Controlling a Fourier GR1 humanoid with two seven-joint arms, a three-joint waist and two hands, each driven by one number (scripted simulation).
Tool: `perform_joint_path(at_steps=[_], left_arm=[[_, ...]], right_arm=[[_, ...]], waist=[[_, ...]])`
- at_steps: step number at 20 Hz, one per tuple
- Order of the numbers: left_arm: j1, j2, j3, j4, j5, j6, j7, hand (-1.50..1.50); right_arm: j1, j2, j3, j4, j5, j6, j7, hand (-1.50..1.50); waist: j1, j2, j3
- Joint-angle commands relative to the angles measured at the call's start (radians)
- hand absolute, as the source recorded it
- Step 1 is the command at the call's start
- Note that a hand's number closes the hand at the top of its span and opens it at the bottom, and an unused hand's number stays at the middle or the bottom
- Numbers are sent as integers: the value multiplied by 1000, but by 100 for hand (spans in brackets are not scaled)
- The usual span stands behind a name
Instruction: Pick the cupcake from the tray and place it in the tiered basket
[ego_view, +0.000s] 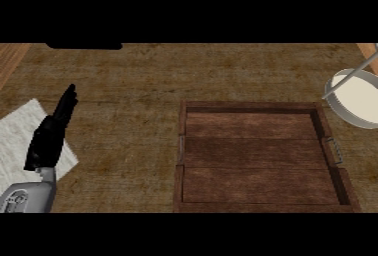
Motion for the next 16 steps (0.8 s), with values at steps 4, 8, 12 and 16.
perform_joint_path(at_steps=[4, 8, 12, 16], left_arm=[[-12, -20, -6, 19, -26, 10, -2, 0], [-17, -22, 1, -10, -9, -4, 34, 0], [-69, -8, 29, 97, -21, -1, -30, 0], [-33, -9, 25, 20, -5, -10, 0, 0]], right_arm=[[-92, -25, -4, 328, 32, -49, -265, 150], [-122, 0, -10, 451, 16, -26, -335, 150], [-165, -5, -8, 571, 30, 11, -375, 150], [-166, 11, -71, 700, -30, 92, -307, -150]], waist=[[-6, -2, 0], [-5, -2, 0], [-11, -1, 0], [3, 2, 1]])
